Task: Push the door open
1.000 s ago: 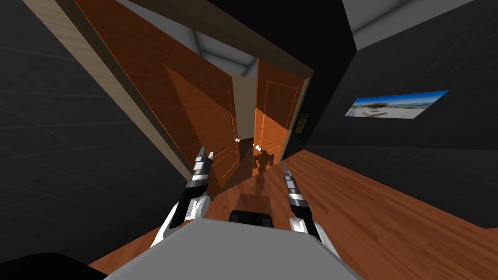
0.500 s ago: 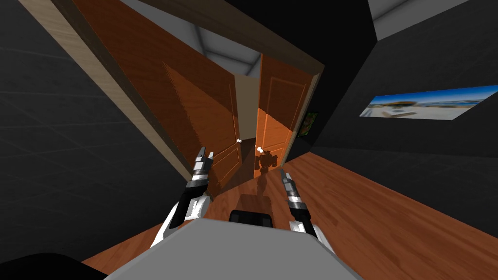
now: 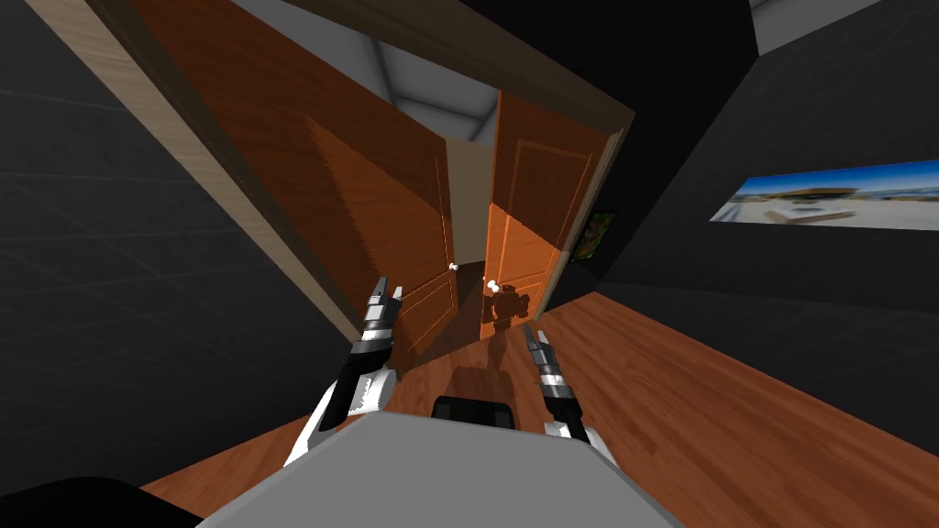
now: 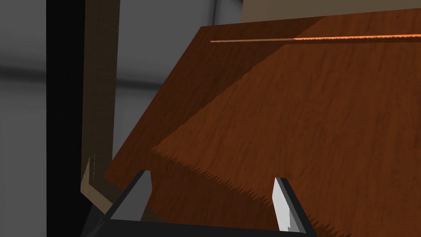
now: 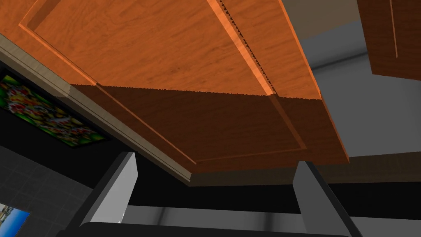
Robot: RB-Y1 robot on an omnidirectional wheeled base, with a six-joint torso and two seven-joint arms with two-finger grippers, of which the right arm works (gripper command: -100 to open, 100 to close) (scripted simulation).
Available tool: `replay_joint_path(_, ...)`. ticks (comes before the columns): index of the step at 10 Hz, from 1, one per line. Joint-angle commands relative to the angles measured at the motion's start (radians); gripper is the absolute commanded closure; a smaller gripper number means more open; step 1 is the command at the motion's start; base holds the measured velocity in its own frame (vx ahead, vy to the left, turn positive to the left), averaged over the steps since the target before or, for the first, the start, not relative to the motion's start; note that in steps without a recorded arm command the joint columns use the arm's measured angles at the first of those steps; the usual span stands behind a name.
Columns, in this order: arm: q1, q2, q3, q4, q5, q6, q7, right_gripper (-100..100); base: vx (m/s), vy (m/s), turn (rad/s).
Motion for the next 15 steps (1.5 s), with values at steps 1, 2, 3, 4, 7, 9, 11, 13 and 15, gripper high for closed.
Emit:
replay_joint_path(1,-0.005,0.001,0.001,0.03,0.011,-0.012,0.042,-100,0.092,-0.044,0.108)
replay_joint_path(2,-0.007,0.002,0.001,0.047,0.017,-0.019,0.065,-100,0.084,-0.044,0.109)
replay_joint_path(3,-0.009,0.003,0.001,0.064,0.024,-0.026,0.089,-100,0.09,-0.048,0.113)
replay_joint_path(4,-0.011,0.005,0.002,0.082,0.03,-0.033,0.112,-100,0.085,-0.05,0.107)
replay_joint_path(7,-0.017,0.009,0.003,0.133,0.049,-0.054,0.181,-100,0.082,-0.051,0.098)
replay_joint_path(9,-0.02,0.013,0.004,0.165,0.061,-0.067,0.225,-100,0.081,-0.054,0.102)
replay_joint_path(11,-0.024,0.017,0.005,0.197,0.073,-0.081,0.268,-100,0.079,-0.053,0.092)
replay_joint_path(13,-0.028,0.021,0.006,0.228,0.084,-0.094,0.311,-100,0.088,-0.051,0.09)
replay_joint_path(15,-0.031,0.026,0.007,0.257,0.095,-0.106,0.35,-100,0.086,-0.067,0.098)
